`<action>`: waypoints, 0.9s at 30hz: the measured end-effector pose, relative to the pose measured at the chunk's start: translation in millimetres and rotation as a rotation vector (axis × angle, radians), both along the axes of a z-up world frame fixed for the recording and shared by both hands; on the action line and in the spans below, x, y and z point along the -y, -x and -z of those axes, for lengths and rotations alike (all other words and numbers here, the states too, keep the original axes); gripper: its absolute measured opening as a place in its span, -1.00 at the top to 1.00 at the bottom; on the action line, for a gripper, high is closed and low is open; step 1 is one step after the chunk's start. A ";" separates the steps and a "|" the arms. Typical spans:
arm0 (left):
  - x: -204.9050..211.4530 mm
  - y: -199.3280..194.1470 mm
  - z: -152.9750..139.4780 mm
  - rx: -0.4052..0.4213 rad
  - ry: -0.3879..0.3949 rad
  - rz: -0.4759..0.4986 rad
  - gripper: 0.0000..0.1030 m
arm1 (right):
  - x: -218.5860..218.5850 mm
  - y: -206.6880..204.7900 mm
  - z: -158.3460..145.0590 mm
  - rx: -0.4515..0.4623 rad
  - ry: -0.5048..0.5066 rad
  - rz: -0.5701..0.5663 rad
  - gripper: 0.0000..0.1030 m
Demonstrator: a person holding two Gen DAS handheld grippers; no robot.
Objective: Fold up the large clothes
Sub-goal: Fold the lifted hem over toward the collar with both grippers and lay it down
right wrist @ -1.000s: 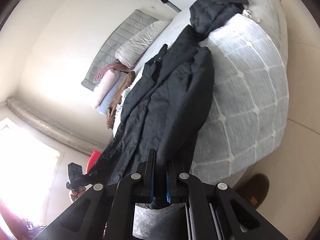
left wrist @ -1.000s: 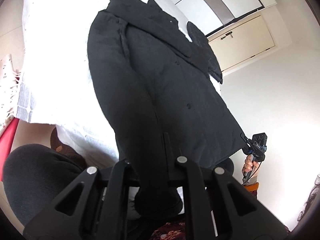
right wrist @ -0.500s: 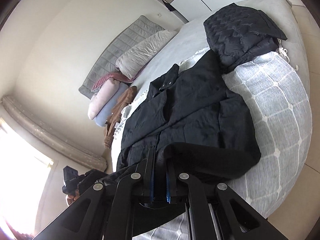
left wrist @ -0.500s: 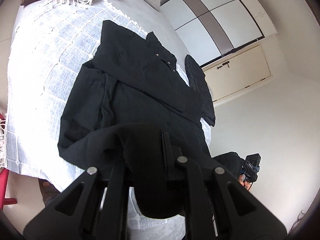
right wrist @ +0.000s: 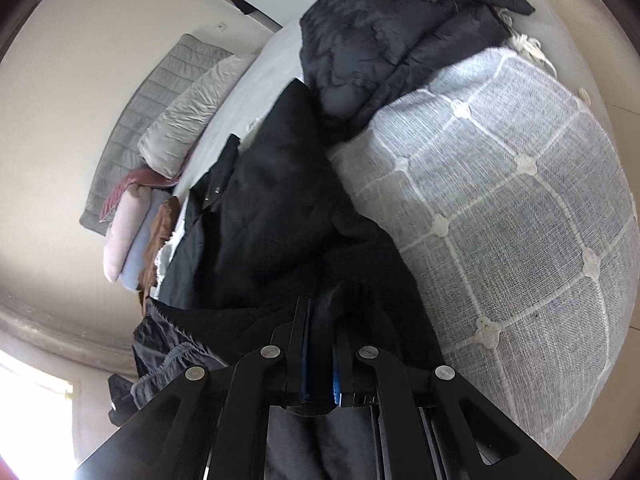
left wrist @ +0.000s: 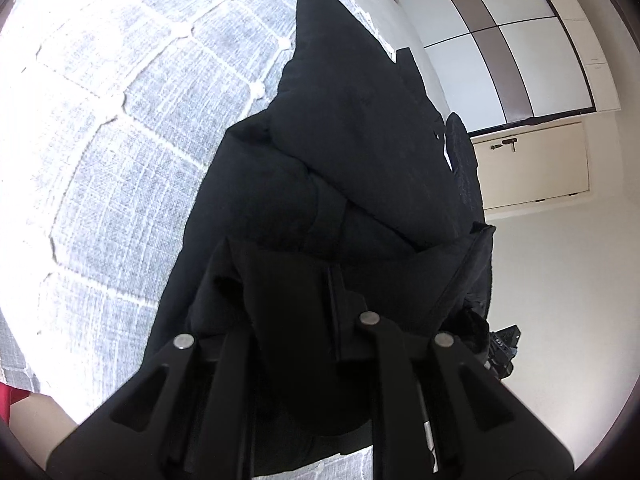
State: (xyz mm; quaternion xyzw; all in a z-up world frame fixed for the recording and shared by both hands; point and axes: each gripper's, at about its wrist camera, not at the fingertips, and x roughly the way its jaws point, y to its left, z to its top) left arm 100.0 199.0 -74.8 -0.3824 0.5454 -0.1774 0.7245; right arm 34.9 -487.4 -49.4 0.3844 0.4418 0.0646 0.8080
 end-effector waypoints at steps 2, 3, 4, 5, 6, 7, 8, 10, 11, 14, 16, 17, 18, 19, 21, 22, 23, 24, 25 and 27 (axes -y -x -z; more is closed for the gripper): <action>-4.4 0.1 0.7 -0.009 0.046 0.003 0.69 | 2.1 -1.7 13.3 -0.008 -0.025 0.020 0.84; -6.9 1.8 -1.0 -0.009 0.066 0.003 0.66 | 4.0 -0.5 17.1 -0.005 -0.049 0.031 0.83; -9.6 5.5 -4.6 -0.007 0.079 0.005 0.63 | 6.6 1.5 19.5 0.003 -0.079 0.042 0.82; -11.0 7.8 -8.2 -0.005 0.087 0.011 0.61 | 8.4 3.5 19.1 0.009 -0.101 0.044 0.76; -12.2 11.3 -13.4 0.000 0.089 0.019 0.57 | 9.8 5.1 17.5 0.015 -0.118 0.041 0.68; -13.1 14.7 -19.8 0.011 0.088 0.028 0.50 | 10.8 7.2 13.7 0.020 -0.129 0.038 0.63; -13.4 18.6 -27.8 0.029 0.082 0.038 0.47 | 11.9 10.3 7.9 0.027 -0.132 0.039 0.46; -14.1 26.3 -45.3 0.071 0.061 0.061 0.28 | 12.9 16.7 -6.3 0.053 -0.128 0.040 0.03; -14.3 30.2 -53.6 0.095 0.046 0.070 0.24 | 13.4 20.3 -15.9 0.078 -0.123 0.043 -0.22; -10.3 39.8 -73.3 0.160 -0.011 0.119 0.21 | 13.8 33.4 -45.7 0.149 -0.045 0.037 -0.36; -8.3 42.2 -79.0 0.198 -0.067 0.159 0.21 | 9.2 35.9 -55.9 0.163 0.036 0.000 -0.38; -6.5 44.1 -80.7 0.215 -0.090 0.178 0.21 | 3.9 36.8 -60.5 0.163 0.097 -0.033 -0.39; -6.0 46.3 -82.5 0.230 -0.099 0.192 0.20 | -1.4 36.8 -61.7 0.154 0.147 -0.062 -0.40; -7.5 49.4 -83.6 0.244 -0.090 0.198 0.20 | -7.0 35.9 -61.0 0.140 0.191 -0.088 -0.40; -13.6 51.3 -85.1 0.254 -0.056 0.197 0.20 | -16.6 30.3 -57.1 0.108 0.270 -0.133 -0.40; -17.9 53.1 -84.7 0.254 -0.037 0.195 0.20 | -23.3 26.3 -54.5 0.089 0.319 -0.157 -0.40; -21.2 53.9 -84.2 0.253 -0.020 0.191 0.20 | -28.0 22.4 -50.9 0.075 0.354 -0.179 -0.40; -25.2 54.9 -83.5 0.249 0.002 0.185 0.20 | -32.9 17.3 -46.8 0.063 0.380 -0.194 -0.40; -28.4 55.2 -83.3 0.243 0.031 0.179 0.19 | -36.1 13.2 -43.4 0.053 0.400 -0.203 -0.40; -32.4 54.1 -83.3 0.228 0.088 0.166 0.10 | -39.6 6.1 -37.9 0.042 0.419 -0.211 -0.40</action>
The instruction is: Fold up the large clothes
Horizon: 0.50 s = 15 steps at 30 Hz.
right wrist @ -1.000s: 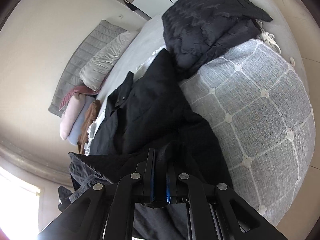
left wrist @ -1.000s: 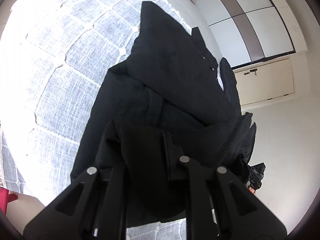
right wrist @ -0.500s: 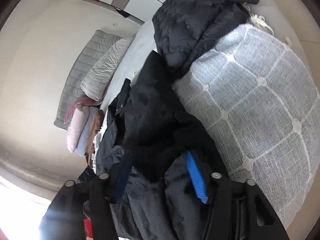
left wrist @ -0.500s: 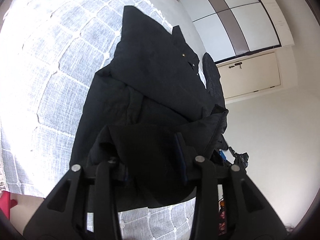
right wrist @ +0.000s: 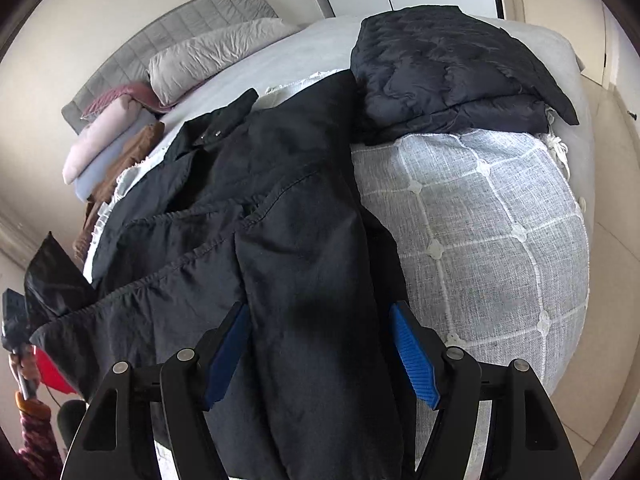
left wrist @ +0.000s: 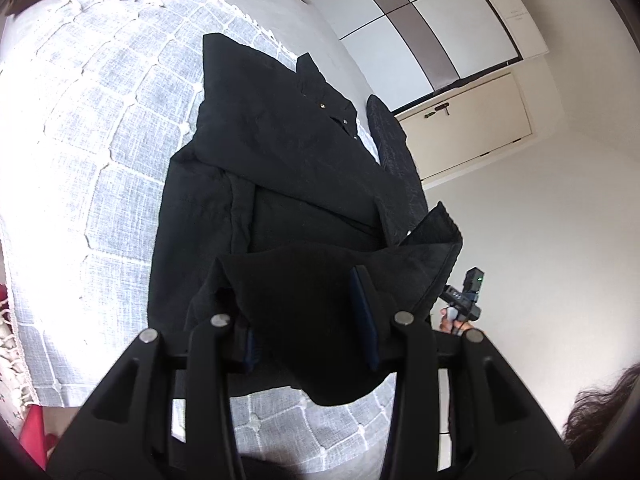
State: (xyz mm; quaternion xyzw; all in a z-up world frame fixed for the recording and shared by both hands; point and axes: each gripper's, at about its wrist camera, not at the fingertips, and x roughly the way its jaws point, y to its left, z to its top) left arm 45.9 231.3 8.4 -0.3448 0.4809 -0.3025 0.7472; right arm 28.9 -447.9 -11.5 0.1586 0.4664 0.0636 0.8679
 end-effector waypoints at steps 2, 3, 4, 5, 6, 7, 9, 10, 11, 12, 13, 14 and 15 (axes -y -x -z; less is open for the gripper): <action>-4.5 -2.6 -3.0 -0.007 0.053 -0.024 -0.20 | -1.1 -6.5 3.6 -0.006 -0.001 -0.001 -0.40; -9.3 -4.8 -5.4 -0.006 0.084 -0.050 -0.34 | -1.4 -9.9 5.9 -0.005 -0.005 0.006 -0.40; -14.8 -7.6 -8.3 -0.001 0.110 -0.080 -0.43 | -2.5 -10.2 5.2 -0.004 -0.009 0.012 -0.40; -19.9 -10.0 -11.9 0.009 0.121 -0.105 -0.46 | -2.3 -11.8 6.0 -0.003 -0.015 0.018 -0.40; -22.9 -13.1 -15.7 0.023 0.112 -0.121 -0.47 | -2.2 -13.3 6.8 0.000 -0.019 0.026 -0.40; -24.9 -15.3 -19.3 0.040 0.085 -0.130 -0.49 | -2.3 -14.2 7.1 0.004 -0.023 0.034 -0.40; -24.8 -19.1 -23.3 0.074 -0.025 -0.137 -0.54 | -2.7 -14.9 6.6 0.013 -0.031 0.043 -0.40; -22.1 -20.1 -23.5 0.091 -0.106 -0.136 -0.55 | -2.8 -14.8 5.9 0.018 -0.032 0.045 -0.40; -17.6 -20.6 -22.1 0.108 -0.202 -0.130 -0.55 | -3.2 -14.8 5.5 0.023 -0.029 0.047 -0.40; -12.1 -21.6 -17.7 0.122 -0.284 -0.118 -0.55 | -3.5 -14.5 4.9 0.031 -0.025 0.046 -0.40; -6.1 -23.0 -11.4 0.132 -0.352 -0.098 -0.55 | -4.1 -15.0 4.7 0.036 -0.020 0.046 -0.40; -1.2 -24.2 -3.8 0.138 -0.394 -0.074 -0.55 | -5.3 -15.4 4.3 0.041 -0.015 0.046 -0.40; 5.9 -27.0 3.5 0.141 -0.424 -0.043 -0.55 | -6.0 -17.0 4.3 0.048 -0.007 0.045 -0.40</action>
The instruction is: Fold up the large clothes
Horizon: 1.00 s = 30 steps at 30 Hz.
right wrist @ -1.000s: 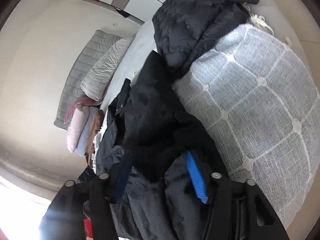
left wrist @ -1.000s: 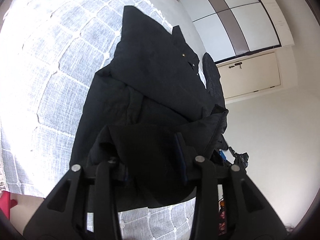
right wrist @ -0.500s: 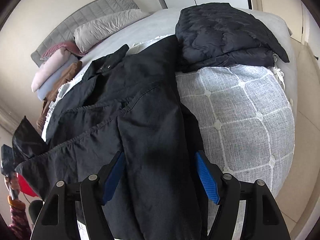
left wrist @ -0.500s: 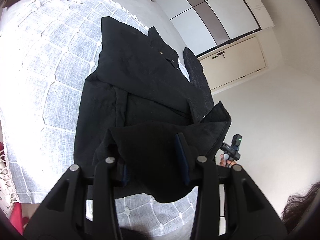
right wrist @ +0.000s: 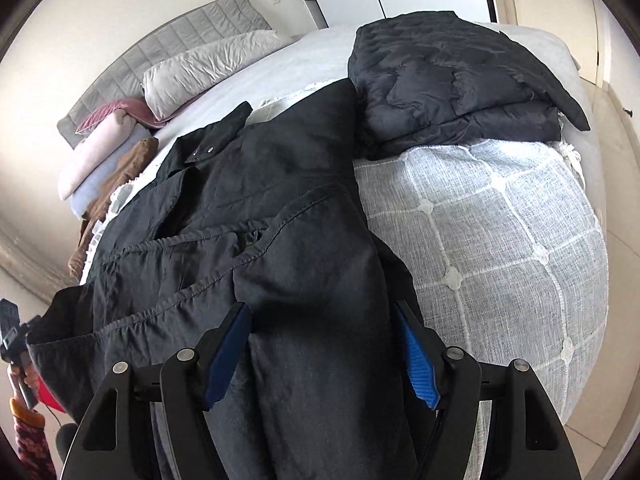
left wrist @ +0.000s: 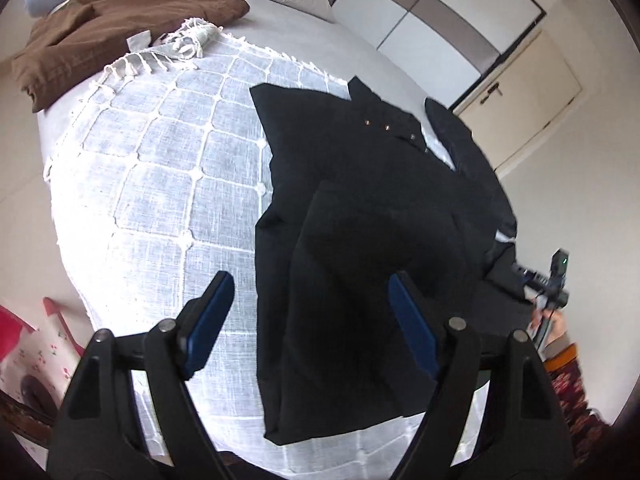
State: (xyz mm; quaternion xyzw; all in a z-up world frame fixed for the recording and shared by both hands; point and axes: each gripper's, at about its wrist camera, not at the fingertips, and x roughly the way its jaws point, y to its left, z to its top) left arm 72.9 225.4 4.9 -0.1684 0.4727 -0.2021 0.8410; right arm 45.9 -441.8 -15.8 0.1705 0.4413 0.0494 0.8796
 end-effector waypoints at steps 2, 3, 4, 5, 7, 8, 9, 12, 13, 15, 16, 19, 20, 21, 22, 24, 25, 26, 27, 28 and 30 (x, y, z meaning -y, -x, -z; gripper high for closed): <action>11.2 -4.9 17.5 -0.010 -0.035 0.051 -0.55 | -2.7 -5.1 0.7 0.014 0.016 0.005 -0.40; 18.5 -8.5 25.4 -0.019 -0.052 0.069 -0.52 | -4.7 -7.0 1.4 0.020 0.024 0.008 -0.40; 27.2 -12.3 33.9 -0.030 -0.069 0.085 -0.42 | -7.6 -9.5 2.9 0.025 0.037 0.012 -0.39; 34.2 -14.5 40.0 -0.039 -0.076 0.098 -0.32 | -10.4 -11.6 4.8 0.024 0.051 0.015 -0.32; 45.5 -13.4 42.3 -0.024 -0.081 0.100 0.39 | -17.4 -12.4 6.7 0.029 0.080 0.015 0.19; 49.3 -10.6 38.9 -0.005 -0.076 0.094 0.55 | -19.9 -11.7 6.8 0.029 0.091 0.016 0.52; 52.0 -7.7 34.4 0.016 -0.077 0.083 0.73 | -22.9 -8.8 5.2 0.035 0.099 0.019 0.71; 55.0 4.1 12.2 0.093 -0.082 0.042 0.84 | -27.6 2.2 -6.4 0.082 0.126 0.024 0.83; 54.1 8.4 2.2 0.125 -0.081 0.027 0.85 | -28.4 6.3 -12.0 0.101 0.135 0.031 0.84; 50.6 15.1 -18.4 0.179 -0.073 0.000 0.86 | -28.3 15.8 -28.5 0.153 0.146 0.052 0.85; 47.4 17.9 -30.3 0.204 -0.063 -0.017 0.86 | -28.2 19.0 -34.9 0.172 0.152 0.059 0.86; 41.2 16.8 -64.8 0.271 -0.036 -0.060 0.86 | -26.3 26.6 -62.5 0.247 0.171 0.096 0.86; 41.1 13.6 -75.7 0.294 -0.037 -0.072 0.86 | -24.7 26.7 -72.0 0.270 0.171 0.112 0.86; 41.1 9.8 -87.6 0.325 -0.050 -0.086 0.86 | -23.3 25.9 -80.1 0.290 0.171 0.127 0.86; 42.3 5.1 -97.4 0.352 -0.067 -0.100 0.86 | -21.1 23.6 -90.6 0.315 0.171 0.145 0.86; 41.6 -11.0 -115.8 0.390 -0.079 -0.134 0.86 | -16.3 15.0 -110.0 0.356 0.167 0.180 0.86; 41.0 -21.9 -122.8 0.405 -0.079 -0.151 0.86 | -14.8 8.1 -118.4 0.373 0.165 0.195 0.86; 40.5 -31.9 -127.9 0.421 -0.082 -0.166 0.86 | -11.8 3.3 -124.9 0.387 0.165 0.206 0.86; 41.0 -43.6 -132.6 0.434 -0.085 -0.179 0.86 | -9.6 -4.6 -133.0 0.406 0.165 0.220 0.86; 42.3 -56.4 -136.8 0.444 -0.093 -0.190 0.86 | -8.0 -14.4 -140.2 0.420 0.167 0.230 0.86; 46.5 -82.0 -141.0 0.456 -0.109 -0.209 0.86 | -6.8 -32.9 -148.7 0.430 0.181 0.241 0.86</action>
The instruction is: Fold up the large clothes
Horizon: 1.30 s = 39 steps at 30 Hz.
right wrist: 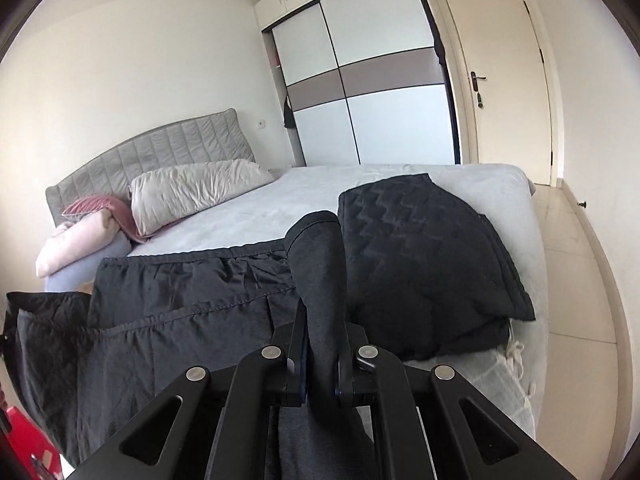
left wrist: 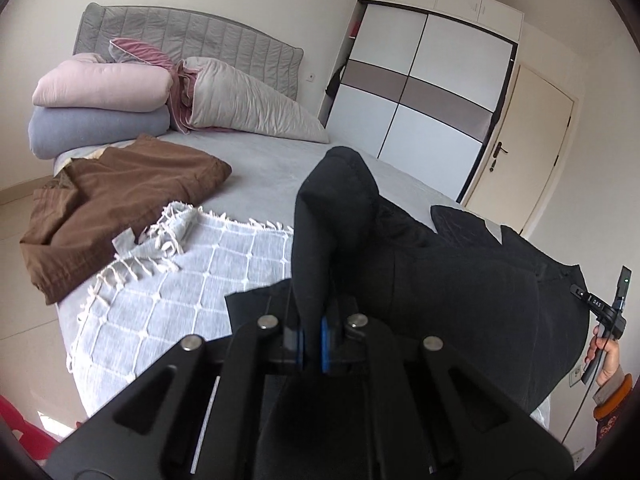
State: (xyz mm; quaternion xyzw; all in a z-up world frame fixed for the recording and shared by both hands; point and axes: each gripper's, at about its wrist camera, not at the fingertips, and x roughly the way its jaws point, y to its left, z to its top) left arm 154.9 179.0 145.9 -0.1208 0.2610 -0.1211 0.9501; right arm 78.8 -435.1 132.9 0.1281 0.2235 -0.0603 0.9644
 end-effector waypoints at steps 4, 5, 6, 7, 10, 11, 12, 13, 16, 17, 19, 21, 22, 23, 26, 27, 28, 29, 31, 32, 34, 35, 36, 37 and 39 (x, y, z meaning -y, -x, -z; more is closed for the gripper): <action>11.9 -52.3 -0.3 0.010 -0.026 -0.042 0.86 | -4.6 -52.9 -10.1 0.003 0.050 0.028 0.86; 15.0 -66.5 0.0 0.007 -0.030 -0.052 0.86 | -6.5 -66.3 -11.0 0.001 0.065 0.035 0.86; 17.9 -80.3 -0.2 0.005 -0.034 -0.063 0.86 | -8.8 -77.7 -10.9 -0.002 0.076 0.041 0.86; 20.9 -92.8 -0.5 0.006 -0.037 -0.074 0.86 | -10.9 -92.7 -11.3 -0.007 0.087 0.046 0.86; 28.5 -129.2 -2.6 0.025 -0.043 -0.108 0.86 | -12.3 -131.2 -11.0 -0.014 0.115 0.071 0.86; 30.9 -140.8 -1.2 0.028 -0.047 -0.119 0.86 | -11.6 -142.9 -10.1 -0.015 0.122 0.080 0.86; 33.2 -153.9 2.1 0.023 -0.050 -0.132 0.86 | -11.7 -158.3 -8.2 -0.017 0.130 0.090 0.86; 33.5 -166.1 7.3 0.011 -0.049 -0.143 0.86 | -10.8 -169.0 -4.9 -0.023 0.134 0.094 0.86; 33.0 -203.3 39.8 -0.056 -0.036 -0.180 0.86 | -13.2 -205.9 15.0 -0.066 0.165 0.105 0.85; 32.9 -212.7 52.6 -0.080 -0.035 -0.193 0.85 | -14.4 -215.7 24.0 -0.084 0.167 0.106 0.84; 32.6 -227.9 80.1 -0.128 -0.038 -0.220 0.85 | -15.2 -233.6 44.0 -0.122 0.152 0.103 0.82; 31.1 -241.3 108.5 -0.184 -0.072 -0.260 0.83 | -15.0 -247.2 65.6 -0.165 0.129 0.102 0.69; 30.3 -246.0 120.4 -0.211 -0.092 -0.274 0.83 | -15.2 -248.9 74.3 -0.182 0.121 0.103 0.69; 27.4 -249.3 130.1 -0.236 -0.101 -0.285 0.83 | -13.0 -253.4 82.9 -0.204 0.115 0.108 0.67; 12.3 -251.0 148.5 -0.322 -0.045 -0.250 0.49 | -8.0 -253.2 99.9 -0.251 0.070 0.076 0.41; 8.7 -248.9 150.8 -0.346 -0.024 -0.227 0.19 | -5.6 -249.7 102.8 -0.266 0.044 0.052 0.15; 7.3 -243.1 150.1 -0.361 -0.007 -0.202 -0.04 | -3.5 -244.8 103.4 -0.276 0.023 0.030 0.00; 4.4 -237.0 148.9 -0.365 0.005 -0.173 -0.11 | -2.8 -237.3 102.5 -0.278 0.007 0.004 -0.23; 2.2 -220.4 144.6 -0.383 0.014 -0.100 -0.33 | 2.0 -220.2 100.3 -0.282 -0.025 -0.057 -0.38; 0.2 -210.9 144.5 -0.401 0.018 -0.058 -0.37 | 4.8 -213.2 100.2 -0.290 -0.043 -0.081 -0.43; -2.4 -192.7 146.5 -0.437 0.028 0.020 -0.45 | 11.7 -192.9 102.1 -0.321 -0.082 -0.121 -0.46; -5.2 -181.7 149.9 -0.457 0.035 0.054 -0.45 | 16.8 -180.9 103.8 -0.334 -0.101 -0.129 -0.47; -8.9 -172.1 154.6 -0.479 0.046 0.081 -0.45 | 22.9 -171.7 105.7 -0.346 -0.119 -0.131 -0.50; -13.2 -162.2 160.8 -0.504 0.060 0.106 -0.45 | 29.4 -160.3 109.4 -0.356 -0.145 -0.134 -0.51; -20.8 -143.2 176.0 -0.566 0.098 0.144 -0.45 | 45.4 -134.2 122.9 -0.386 -0.226 -0.138 -0.53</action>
